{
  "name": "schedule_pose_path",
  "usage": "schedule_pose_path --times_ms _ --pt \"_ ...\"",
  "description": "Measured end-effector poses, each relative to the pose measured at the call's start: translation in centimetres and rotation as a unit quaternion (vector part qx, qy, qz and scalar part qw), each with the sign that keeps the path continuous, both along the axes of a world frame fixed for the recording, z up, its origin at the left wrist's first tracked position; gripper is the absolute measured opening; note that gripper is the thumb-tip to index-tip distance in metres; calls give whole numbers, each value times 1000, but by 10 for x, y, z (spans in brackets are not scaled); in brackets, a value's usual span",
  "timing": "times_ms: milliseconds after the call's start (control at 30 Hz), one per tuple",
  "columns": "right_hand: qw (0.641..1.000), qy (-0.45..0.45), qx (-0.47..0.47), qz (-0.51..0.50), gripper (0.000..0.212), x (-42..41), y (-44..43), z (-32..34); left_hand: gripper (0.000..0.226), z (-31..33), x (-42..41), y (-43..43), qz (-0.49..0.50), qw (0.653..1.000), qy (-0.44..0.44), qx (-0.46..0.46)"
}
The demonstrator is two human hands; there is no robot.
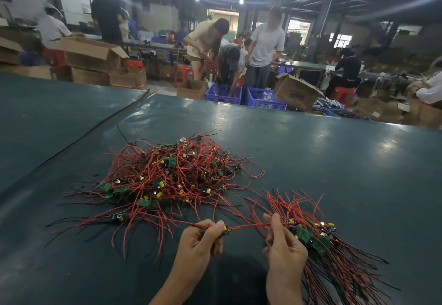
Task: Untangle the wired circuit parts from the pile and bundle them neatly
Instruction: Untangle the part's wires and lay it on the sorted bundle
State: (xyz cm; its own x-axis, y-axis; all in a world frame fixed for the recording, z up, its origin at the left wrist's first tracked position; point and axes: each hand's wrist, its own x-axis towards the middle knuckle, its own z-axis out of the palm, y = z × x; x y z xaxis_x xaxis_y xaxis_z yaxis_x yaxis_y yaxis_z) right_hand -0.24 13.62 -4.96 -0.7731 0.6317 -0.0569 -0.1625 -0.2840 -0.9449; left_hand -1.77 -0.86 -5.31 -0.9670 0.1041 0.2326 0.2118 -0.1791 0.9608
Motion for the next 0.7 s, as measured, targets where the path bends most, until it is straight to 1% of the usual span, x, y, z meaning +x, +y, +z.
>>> schedule_pose_path --times_ms 67,133,233,333,367,400,433,500,533,600,633,700 --pt "1000 3 -18 21 23 1 -4 1 48 -1 -1 -3 6 1000 -15 12" --pt "998 -7 -9 68 32 3 -13 1 40 2 0 -5 14 999 -33 35" --pt "987 -7 71 146 42 9 -33 -1 32 2 3 -1 2 996 -69 56" --pt "961 17 146 233 57 14 -49 -6 37 -6 6 4 -1 988 -137 65" --pt "957 15 161 242 60 15 -51 -6 38 -9 6 4 10 986 -154 60" --pt "955 14 169 241 58 16 -52 -6 40 -9 6 2 13 985 -161 52" --pt "956 15 172 236 52 16 -52 -5 43 -8 5 0 4 987 -154 37" --pt "960 16 181 215 38 16 -51 -2 52 -3 3 -3 -42 994 -105 -4" --pt "960 11 189 207 37 15 -50 -1 55 -2 2 -4 -55 995 -83 -28" --pt "965 -10 178 192 43 16 -45 3 59 -2 0 -7 -35 996 -55 -66" --pt "972 -27 147 182 46 17 -41 5 61 -2 -2 -9 -11 996 -41 -74" --pt "986 -57 50 150 50 16 -30 8 62 -3 -6 -14 47 996 -15 -73"
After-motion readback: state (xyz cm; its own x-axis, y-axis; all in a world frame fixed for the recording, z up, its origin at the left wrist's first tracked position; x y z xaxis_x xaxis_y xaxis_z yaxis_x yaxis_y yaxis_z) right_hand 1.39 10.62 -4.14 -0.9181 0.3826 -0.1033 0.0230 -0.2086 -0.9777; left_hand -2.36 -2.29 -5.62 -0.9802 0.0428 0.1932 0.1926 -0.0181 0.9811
